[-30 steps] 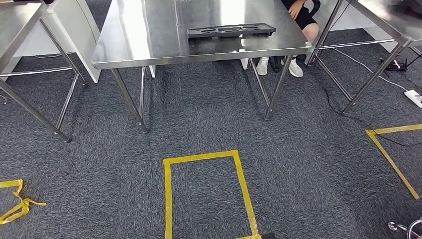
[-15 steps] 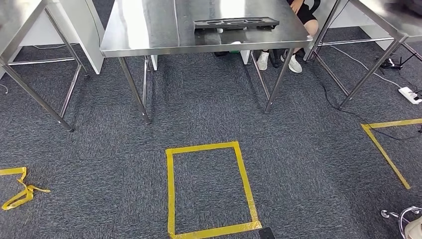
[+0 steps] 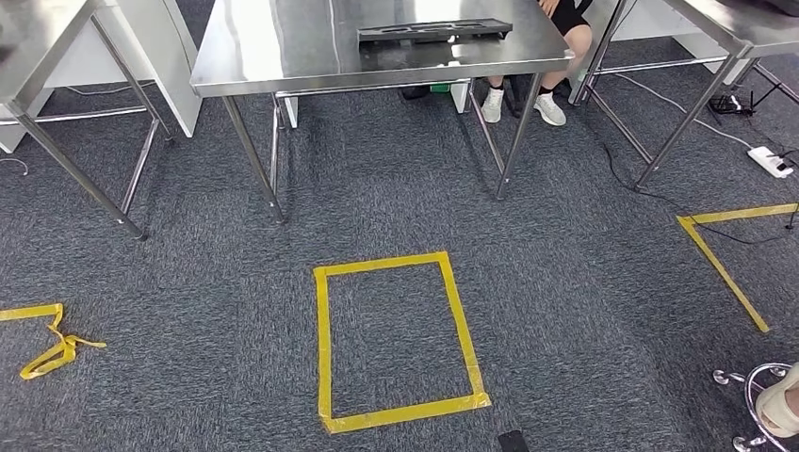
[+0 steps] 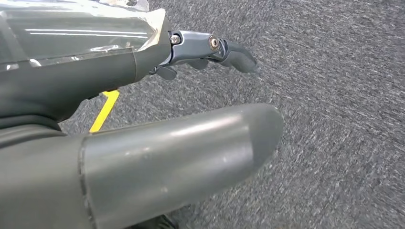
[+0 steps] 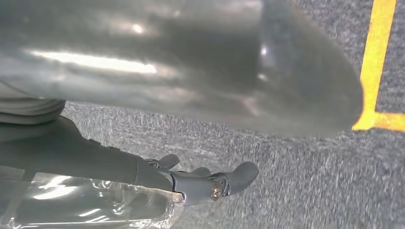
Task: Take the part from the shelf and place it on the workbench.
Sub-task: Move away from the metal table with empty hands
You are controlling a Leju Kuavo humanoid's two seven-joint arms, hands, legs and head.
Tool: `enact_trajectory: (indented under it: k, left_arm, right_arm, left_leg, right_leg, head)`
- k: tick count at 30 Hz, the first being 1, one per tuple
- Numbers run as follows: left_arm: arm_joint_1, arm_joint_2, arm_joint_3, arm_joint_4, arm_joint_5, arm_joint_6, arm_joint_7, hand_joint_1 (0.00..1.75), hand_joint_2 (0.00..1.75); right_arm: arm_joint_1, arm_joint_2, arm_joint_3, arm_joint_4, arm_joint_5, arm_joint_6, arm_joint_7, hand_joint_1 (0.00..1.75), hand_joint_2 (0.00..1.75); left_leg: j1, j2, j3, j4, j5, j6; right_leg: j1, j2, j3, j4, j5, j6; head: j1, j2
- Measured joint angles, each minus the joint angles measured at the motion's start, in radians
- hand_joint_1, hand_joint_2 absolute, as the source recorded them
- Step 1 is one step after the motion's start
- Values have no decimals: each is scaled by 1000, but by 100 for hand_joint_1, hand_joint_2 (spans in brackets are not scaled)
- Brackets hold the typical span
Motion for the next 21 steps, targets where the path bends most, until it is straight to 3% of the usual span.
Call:
enact_trajectory:
  k: [2,5,7,9,10,11,12,14,16,17,18,20,21]
  left_arm:
    - [-3,-1,-6,0,0,0,0,0,0]
    - [-1,-1,-10,3,2,1,0,0,0]
    - [-1,-2,-11,6,5,1,0,0,0]
    - [-1,-2,-12,7,8,0,0,0,0]
    - [0,-2,-12,8,10,-1,0,0,0]
    - [1,-3,-12,9,10,-1,0,0,0]
    - [2,-3,-12,9,10,-2,-1,0,0]
    - [2,-4,-13,11,11,-3,-1,0,0]
    - [4,-5,-15,14,7,4,1,0,0]
    - [11,-4,-16,15,2,4,-4,0,0]
    - [27,0,-20,16,-6,-8,-17,0,0]
    - [81,14,-29,19,-19,-60,-59,0,0]
    - [112,22,-33,19,-22,-87,-78,0,0]
  right_arm:
    - [2,-1,0,0,-2,-19,-14,0,0]
    - [7,-5,0,2,1,-12,-11,0,0]
    - [11,-8,0,3,1,-1,-5,0,0]
    - [11,-12,0,3,0,4,-3,0,0]
    - [11,-14,0,3,-1,5,-3,0,0]
    - [11,-17,0,3,-1,6,-3,0,0]
    - [12,-19,0,3,-2,7,-3,0,0]
    - [11,-22,0,3,-2,9,-5,0,0]
    - [9,-24,0,2,-4,10,-8,0,0]
    - [10,-24,-1,2,-12,8,-14,0,0]
    - [14,-25,-4,2,-27,4,-27,0,0]
    - [31,-27,-17,4,-69,-8,-61,0,0]
    - [42,-28,-25,5,-84,-13,-74,0,0]
  left_leg:
    - [-4,-3,52,-89,-12,6]
    - [-11,-1,36,-103,3,34]
    - [-9,5,9,-109,30,57]
    - [-10,8,-22,-108,58,66]
    - [-10,9,-38,-108,71,65]
    - [-11,10,-55,-107,85,64]
    - [-10,11,-71,-106,99,62]
    - [-10,11,-102,-105,126,55]
    - [-12,11,-122,-105,150,44]
    - [-13,12,-126,-106,161,38]
    - [-14,13,-127,-108,172,31]
    - [-10,14,-127,-111,182,19]
    - [-8,12,-131,-99,161,14]
  right_leg:
    - [3,-1,-17,13,12,16]
    - [3,0,-30,16,25,37]
    - [3,3,-55,64,-28,33]
    - [1,6,-86,180,-123,23]
    - [0,6,-93,240,-152,25]
    - [-1,6,-90,285,-163,33]
    - [-2,6,-73,296,-152,45]
    - [-7,6,13,215,-111,65]
    - [-3,8,130,57,-113,61]
    - [1,9,165,0,-124,53]
    - [7,11,184,-34,-134,43]
    - [6,11,175,-43,-126,24]
    - [2,10,168,-42,-117,12]
  head:
    - [1,0]
    - [1,0]
    - [6,0]
    - [11,0]
    - [12,0]
    - [12,0]
    - [13,0]
    - [13,0]
    - [12,0]
    - [11,0]
    - [11,0]
    - [10,0]
    - [8,0]
